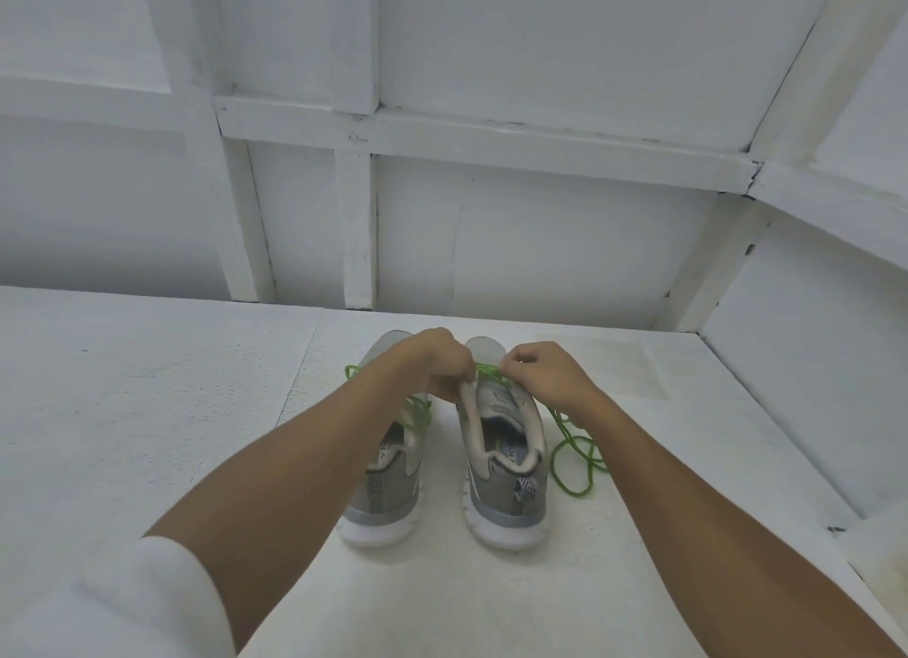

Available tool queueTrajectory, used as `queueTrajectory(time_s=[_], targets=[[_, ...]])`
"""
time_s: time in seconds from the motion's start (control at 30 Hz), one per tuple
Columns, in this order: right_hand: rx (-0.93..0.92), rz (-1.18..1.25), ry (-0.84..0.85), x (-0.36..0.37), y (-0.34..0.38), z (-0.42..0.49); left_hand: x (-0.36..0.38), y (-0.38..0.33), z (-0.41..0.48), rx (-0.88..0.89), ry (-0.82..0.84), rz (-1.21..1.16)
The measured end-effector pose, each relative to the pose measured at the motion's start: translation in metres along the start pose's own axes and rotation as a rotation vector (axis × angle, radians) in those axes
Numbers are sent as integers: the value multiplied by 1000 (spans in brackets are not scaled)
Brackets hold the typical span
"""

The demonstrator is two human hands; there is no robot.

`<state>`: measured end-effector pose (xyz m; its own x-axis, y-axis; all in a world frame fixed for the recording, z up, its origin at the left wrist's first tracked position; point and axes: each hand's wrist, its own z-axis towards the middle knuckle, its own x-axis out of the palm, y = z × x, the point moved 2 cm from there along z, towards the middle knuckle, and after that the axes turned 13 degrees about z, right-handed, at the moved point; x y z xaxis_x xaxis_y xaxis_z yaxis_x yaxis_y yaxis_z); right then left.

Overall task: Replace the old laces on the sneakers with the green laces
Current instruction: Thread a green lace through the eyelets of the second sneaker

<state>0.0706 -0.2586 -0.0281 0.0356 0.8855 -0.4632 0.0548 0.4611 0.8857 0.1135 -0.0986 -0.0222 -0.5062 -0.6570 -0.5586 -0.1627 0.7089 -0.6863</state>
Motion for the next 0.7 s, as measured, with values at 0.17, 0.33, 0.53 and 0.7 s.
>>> queueTrajectory(time_s=[0.17, 0.33, 0.53, 0.7], targets=[[-7, -29, 12, 2, -3, -3, 0, 4, 1, -26, 68, -89], [-30, -52, -8, 4, -2, -2, 2, 10, 3, -35, 86, -92], [-45, -65, -6, 5, 2, -3, 3, 11, 4, -28, 100, -118], [-55, -108, 5, 7, 2, -3, 4, 12, 5, -25, 101, -123]])
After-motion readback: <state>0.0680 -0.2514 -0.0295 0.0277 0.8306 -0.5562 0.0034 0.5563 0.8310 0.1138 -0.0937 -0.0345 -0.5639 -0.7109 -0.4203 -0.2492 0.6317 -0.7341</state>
